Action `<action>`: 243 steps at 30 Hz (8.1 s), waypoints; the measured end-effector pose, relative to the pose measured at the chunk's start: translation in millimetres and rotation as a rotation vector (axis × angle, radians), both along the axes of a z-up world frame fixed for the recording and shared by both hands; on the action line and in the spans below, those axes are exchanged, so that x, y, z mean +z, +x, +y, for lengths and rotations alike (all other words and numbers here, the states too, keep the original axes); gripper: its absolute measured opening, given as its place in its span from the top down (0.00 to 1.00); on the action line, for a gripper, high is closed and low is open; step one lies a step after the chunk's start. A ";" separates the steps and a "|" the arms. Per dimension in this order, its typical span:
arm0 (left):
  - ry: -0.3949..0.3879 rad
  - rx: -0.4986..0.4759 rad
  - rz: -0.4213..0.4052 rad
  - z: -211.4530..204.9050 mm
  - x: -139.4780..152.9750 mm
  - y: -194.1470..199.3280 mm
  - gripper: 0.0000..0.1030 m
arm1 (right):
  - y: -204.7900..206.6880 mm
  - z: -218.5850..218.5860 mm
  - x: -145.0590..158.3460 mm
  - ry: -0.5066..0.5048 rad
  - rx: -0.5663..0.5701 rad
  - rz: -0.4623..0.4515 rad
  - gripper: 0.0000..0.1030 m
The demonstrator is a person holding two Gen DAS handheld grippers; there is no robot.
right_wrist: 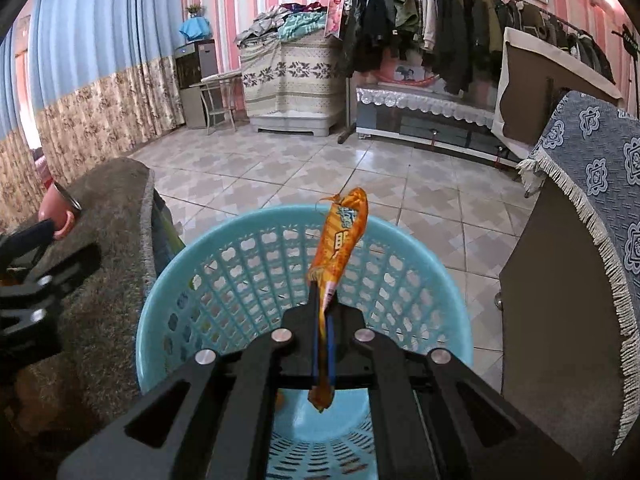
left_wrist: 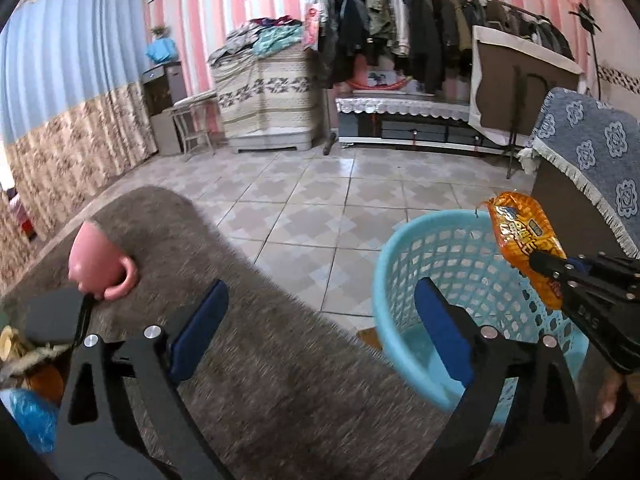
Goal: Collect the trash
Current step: 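Open the left tool to drop the peel into the basket while the right tool drops the snack bag, then move both tools back over the rug toward the remaining items, then grasp the black ribbed cylinder with the left tool while the right tool grasps the beige cloth, then drop the black cylinder into the light-blue basket with the left tool while the right carries the beige cloth, then open the right tool to drop the beige cloth into the basket, then move both tools back over the rug toward the blue plastic bag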
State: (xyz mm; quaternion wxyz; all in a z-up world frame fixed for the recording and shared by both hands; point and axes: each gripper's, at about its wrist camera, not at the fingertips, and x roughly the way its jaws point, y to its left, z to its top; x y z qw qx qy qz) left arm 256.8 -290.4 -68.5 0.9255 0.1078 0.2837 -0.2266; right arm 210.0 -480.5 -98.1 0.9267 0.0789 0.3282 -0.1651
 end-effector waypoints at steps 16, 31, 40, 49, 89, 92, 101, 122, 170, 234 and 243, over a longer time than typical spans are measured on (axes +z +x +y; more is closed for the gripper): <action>-0.019 0.099 -0.020 52.5 12.8 -10.2 0.08 | 4.7 22.1 7.6 0.012 -0.016 0.011 0.19; -0.059 0.210 -0.069 122.7 40.3 -30.1 0.05 | -13.9 49.8 42.6 -0.028 -0.015 -0.086 0.06; -0.074 0.327 -0.103 199.4 55.5 -62.9 0.05 | -31.8 103.2 57.3 -0.023 0.086 -0.179 0.04; -0.052 0.453 -0.106 280.8 51.4 -93.7 0.05 | -32.3 172.7 55.0 -0.047 0.240 -0.204 0.04; -0.078 0.691 0.071 420.8 -18.4 -96.0 0.05 | -20.9 370.4 -11.8 0.036 0.864 0.051 0.75; -0.078 0.668 0.071 405.2 -17.6 -91.2 0.05 | -21.2 351.8 -3.3 0.045 0.837 0.036 0.76; -0.037 0.642 0.091 366.8 -22.0 -59.4 0.05 | -18.8 281.1 13.9 0.059 0.697 0.004 0.76; -0.069 0.620 0.070 345.0 -5.6 -47.3 0.29 | -15.5 194.6 40.8 0.023 0.460 -0.109 0.76; -0.047 -0.182 0.057 -89.6 -11.8 -6.0 0.29 | -54.5 -58.6 12.8 0.028 -0.238 -0.054 0.76; -0.090 0.323 -0.080 218.5 44.0 -55.1 0.05 | -2.6 159.6 51.2 -0.128 0.131 -0.125 0.04; -0.070 0.420 -0.112 270.4 43.6 -85.3 0.05 | 0.4 196.7 41.0 -0.085 0.208 -0.104 0.04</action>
